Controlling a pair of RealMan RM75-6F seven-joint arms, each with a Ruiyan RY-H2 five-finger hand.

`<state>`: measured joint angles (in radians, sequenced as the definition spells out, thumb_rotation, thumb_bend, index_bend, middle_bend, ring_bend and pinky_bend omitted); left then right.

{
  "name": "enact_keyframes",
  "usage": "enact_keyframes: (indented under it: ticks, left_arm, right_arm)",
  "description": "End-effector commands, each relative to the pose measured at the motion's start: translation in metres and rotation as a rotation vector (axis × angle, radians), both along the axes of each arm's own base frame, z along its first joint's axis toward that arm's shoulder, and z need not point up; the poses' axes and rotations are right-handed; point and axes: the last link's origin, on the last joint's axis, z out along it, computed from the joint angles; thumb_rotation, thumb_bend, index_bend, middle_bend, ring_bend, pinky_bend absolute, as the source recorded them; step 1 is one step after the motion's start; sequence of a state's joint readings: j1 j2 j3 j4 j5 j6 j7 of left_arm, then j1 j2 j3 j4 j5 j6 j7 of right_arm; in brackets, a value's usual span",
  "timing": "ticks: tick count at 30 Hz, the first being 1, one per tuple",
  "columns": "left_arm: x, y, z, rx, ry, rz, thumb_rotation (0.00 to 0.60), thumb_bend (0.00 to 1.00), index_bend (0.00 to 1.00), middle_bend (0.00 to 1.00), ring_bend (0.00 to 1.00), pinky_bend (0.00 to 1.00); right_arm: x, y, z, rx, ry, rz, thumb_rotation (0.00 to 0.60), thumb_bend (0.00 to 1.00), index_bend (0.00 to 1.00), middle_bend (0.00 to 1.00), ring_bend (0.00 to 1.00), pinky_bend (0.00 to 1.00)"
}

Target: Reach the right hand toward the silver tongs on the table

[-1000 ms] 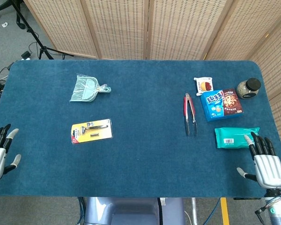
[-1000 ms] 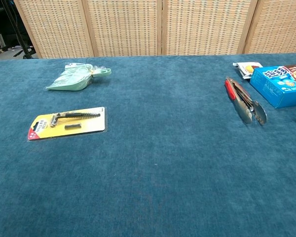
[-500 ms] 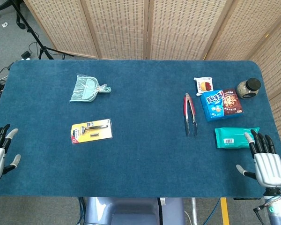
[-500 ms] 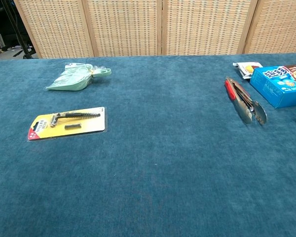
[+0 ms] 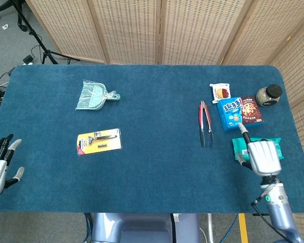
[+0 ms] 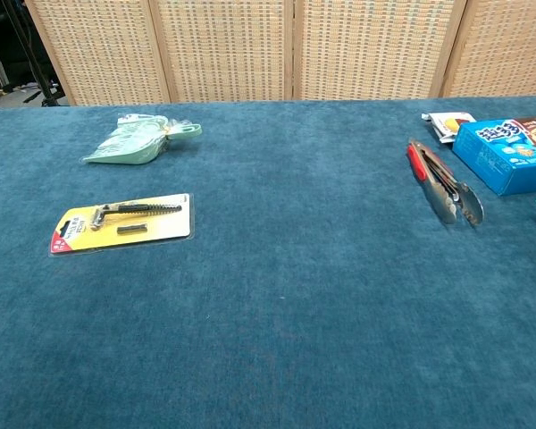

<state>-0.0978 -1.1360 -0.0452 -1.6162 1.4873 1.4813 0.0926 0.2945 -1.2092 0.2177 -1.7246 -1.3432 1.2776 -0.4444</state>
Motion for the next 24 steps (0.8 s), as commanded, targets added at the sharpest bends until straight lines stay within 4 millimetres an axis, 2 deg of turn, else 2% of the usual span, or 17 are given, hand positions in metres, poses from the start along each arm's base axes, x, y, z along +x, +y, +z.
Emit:
enact_keyframes:
  ticks: [1,8,11,14,24]
  left_arm:
    - [0.000,0.000,-0.001,-0.002,-0.002,-0.004,0.600,0.35,0.00,0.00,0.00,0.04]
    - [-0.001,0.001,-0.003,-0.012,-0.003,-0.004,0.600,0.35,0.00,0.00,0.00,0.04]
    - [-0.001,0.003,-0.004,-0.016,-0.004,0.000,0.600,0.35,0.00,0.00,0.00,0.04]
    - [-0.002,0.003,-0.004,-0.014,-0.005,-0.002,0.600,0.35,0.00,0.00,0.00,0.04]
    - [0.000,0.003,-0.005,-0.011,-0.010,-0.015,0.600,0.35,0.00,0.00,0.00,0.04]
  right_arm:
    - [0.024,-0.026,-0.014,0.102,0.029,-0.026,0.600,0.40,0.00,0.77,0.81,0.68]
    - [0.031,-0.050,-0.040,0.216,0.078,-0.105,0.600,0.42,0.00,0.77,0.81,0.68]
    - [0.032,-0.061,-0.056,0.250,0.086,-0.127,0.600,0.48,0.00,0.77,0.82,0.68]
    - [0.033,-0.066,-0.065,0.263,0.096,-0.134,0.600,0.52,0.00,0.78,0.83,0.69]
    - [0.029,-0.068,-0.081,0.289,0.107,-0.168,0.600,0.52,0.00,0.83,0.88,0.74]
